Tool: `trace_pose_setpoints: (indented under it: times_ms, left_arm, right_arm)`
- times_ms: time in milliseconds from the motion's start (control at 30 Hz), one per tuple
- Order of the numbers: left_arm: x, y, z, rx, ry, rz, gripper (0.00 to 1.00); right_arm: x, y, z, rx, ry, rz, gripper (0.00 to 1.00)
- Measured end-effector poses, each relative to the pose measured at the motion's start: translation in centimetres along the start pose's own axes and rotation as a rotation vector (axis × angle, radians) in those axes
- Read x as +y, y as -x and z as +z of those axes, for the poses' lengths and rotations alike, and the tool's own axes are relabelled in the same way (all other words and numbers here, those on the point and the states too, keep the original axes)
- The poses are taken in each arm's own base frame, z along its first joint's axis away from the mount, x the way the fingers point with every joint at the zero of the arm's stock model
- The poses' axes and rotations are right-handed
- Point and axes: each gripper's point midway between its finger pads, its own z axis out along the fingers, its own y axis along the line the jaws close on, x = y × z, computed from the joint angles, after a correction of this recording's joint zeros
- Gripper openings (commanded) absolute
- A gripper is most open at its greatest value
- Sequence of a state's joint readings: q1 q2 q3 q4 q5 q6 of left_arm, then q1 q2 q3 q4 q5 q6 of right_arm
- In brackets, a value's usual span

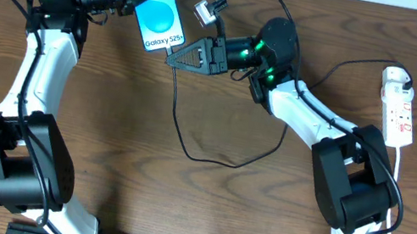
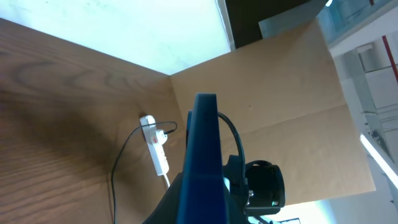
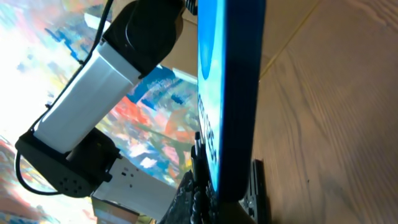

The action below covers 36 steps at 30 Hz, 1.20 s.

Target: Plug charger to phone and switch on socket

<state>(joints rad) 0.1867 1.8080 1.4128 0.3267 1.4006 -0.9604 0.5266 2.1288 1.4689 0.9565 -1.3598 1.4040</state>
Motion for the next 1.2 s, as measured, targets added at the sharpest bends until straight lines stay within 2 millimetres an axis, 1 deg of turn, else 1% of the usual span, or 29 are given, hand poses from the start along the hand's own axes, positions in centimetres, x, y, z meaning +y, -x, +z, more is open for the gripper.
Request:
trace_pose_setpoints:
  times_ms: [467,600,833,1200]
  left_arm:
    - [0.1,0.1,0.2,-0.008,0.006,-0.010,0.07]
    - [0.3,0.4,0.0,-0.026,0.015,-0.029,0.07]
    - [0.7,1.2,-1.0,-0.061,0.030,-0.059,0.08]
    - [0.7,1.3,-1.1,-0.064,0.032,-0.070,0.08]
  right_arm:
    - [0.0,0.0,0.0,0.002,0.000,0.002,0.01]
    - [0.0,0.0,0.0,0.001,0.000,0.001,0.01]
    - [0.0,0.0,0.0,0.002,0.000,-0.007,0.01]
    - [0.0,0.0,0.0,0.002,0.000,-0.015,0.01]
